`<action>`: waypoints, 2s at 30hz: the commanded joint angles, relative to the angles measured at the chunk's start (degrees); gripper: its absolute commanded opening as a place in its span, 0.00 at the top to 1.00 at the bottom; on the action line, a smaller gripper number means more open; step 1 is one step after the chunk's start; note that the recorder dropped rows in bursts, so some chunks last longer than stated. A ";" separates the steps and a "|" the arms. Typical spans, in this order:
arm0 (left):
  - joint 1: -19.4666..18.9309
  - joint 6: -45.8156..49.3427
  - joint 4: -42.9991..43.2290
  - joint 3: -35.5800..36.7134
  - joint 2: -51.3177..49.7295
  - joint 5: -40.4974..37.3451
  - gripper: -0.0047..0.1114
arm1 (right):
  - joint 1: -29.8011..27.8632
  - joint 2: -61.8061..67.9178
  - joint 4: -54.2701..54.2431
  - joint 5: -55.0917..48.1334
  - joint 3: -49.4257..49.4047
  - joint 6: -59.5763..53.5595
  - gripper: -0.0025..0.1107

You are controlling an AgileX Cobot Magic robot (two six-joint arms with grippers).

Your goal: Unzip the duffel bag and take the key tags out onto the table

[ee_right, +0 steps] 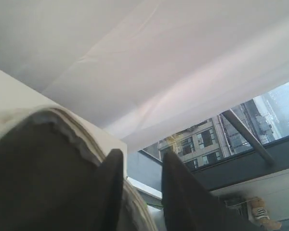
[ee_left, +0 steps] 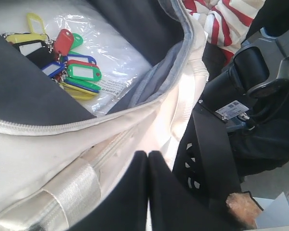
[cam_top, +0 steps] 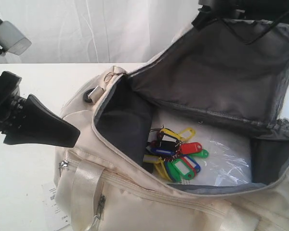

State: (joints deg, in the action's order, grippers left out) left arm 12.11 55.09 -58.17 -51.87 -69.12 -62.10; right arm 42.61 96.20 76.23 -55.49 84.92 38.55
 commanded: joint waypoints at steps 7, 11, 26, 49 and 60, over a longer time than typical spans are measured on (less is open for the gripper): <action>-0.04 1.27 -1.33 0.41 0.49 -1.77 0.96 | -0.96 1.53 -5.17 2.68 0.33 -0.32 0.96; -0.04 1.27 -1.33 0.41 0.49 -1.77 0.96 | -0.96 -3.51 -29.19 -6.01 0.33 -24.50 0.98; -0.04 1.97 -1.40 0.41 0.49 -1.65 0.96 | -1.67 -0.98 -73.67 -6.74 -6.27 -57.39 0.98; -0.04 1.97 -1.77 0.41 0.49 -1.53 0.96 | -1.76 6.88 -5.41 12.60 -6.68 13.77 0.98; -0.04 3.00 -1.73 0.41 0.49 -1.96 0.96 | -1.54 -11.16 -33.97 4.51 -11.10 -14.66 0.98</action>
State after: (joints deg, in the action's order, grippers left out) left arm 12.11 57.02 -58.55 -51.87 -69.12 -62.44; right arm 41.10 91.79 54.34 -51.97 76.20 35.76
